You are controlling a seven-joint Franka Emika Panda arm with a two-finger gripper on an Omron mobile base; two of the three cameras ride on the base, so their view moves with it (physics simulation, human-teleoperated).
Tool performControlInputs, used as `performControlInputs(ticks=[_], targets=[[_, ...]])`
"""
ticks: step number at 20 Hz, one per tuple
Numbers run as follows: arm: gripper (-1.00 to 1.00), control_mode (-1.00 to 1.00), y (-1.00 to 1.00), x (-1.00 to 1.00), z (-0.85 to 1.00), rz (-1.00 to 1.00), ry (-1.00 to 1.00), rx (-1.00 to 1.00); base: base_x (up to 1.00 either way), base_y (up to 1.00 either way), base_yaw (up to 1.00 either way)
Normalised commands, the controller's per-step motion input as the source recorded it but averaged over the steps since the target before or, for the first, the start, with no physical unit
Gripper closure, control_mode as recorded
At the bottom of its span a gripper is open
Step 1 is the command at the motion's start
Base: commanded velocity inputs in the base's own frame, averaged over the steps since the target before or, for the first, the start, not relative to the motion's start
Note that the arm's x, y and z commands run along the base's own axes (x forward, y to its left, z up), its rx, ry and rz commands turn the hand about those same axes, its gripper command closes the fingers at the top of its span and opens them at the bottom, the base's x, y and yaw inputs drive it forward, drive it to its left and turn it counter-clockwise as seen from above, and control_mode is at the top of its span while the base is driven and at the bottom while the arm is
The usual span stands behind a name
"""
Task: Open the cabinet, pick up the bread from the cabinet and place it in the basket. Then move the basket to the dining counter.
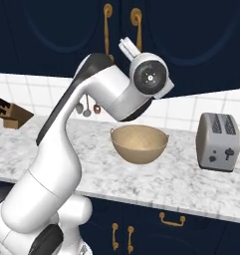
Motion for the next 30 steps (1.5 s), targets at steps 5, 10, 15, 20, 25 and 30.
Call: performControlInputs(ticks=[5,10,15,20,25,30], targets=[[1.00,-1.00,-1.00,-0.56,-0.38,0.02,-0.08,0.00,0.00,0.00,0.00],[1.00,-1.00,-1.00,-0.65,-0.32,-0.01,-0.31,0.00,0.00,0.00,0.00],[1.00,-1.00,-1.00,-0.64,-0.02,-0.17,-0.27,0.00,0.00,0.00,0.00],[1.00,-1.00,-1.00,-0.22,-0.10,-0.27,0.00,0.00,0.00,0.00,0.00],[1.00,-1.00,-0.41,-0.88,0.04,-0.18,-0.02,-0.03,0.00,0.00,0.00],[1.00,-1.00,0.84,-1.00,0.09,0.00,-0.39,-0.17,0.00,0.00,0.00]])
